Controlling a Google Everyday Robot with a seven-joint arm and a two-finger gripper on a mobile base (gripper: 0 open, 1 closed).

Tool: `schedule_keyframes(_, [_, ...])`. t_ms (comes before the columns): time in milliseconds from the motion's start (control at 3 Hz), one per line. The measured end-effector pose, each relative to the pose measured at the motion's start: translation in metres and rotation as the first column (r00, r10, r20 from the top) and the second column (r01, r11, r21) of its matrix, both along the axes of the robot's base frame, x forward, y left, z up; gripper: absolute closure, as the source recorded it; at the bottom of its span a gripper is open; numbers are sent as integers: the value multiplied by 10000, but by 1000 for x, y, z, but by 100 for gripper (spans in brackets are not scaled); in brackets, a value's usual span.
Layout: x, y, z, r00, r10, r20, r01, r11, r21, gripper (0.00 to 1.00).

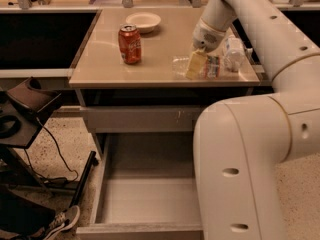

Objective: Pick water bottle from middle drawer and place on counter

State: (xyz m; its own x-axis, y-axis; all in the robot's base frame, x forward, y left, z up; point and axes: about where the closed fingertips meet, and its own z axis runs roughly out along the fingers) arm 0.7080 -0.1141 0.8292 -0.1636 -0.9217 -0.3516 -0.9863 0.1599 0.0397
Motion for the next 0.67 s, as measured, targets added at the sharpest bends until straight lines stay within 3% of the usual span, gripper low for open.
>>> schedule_keyframes(333, [20,15,32,9970,-458,627,402,9953,882,100])
schedule_keyframes(667, [44,12,76,9715,-1417,1899,1026,9740,2018,100])
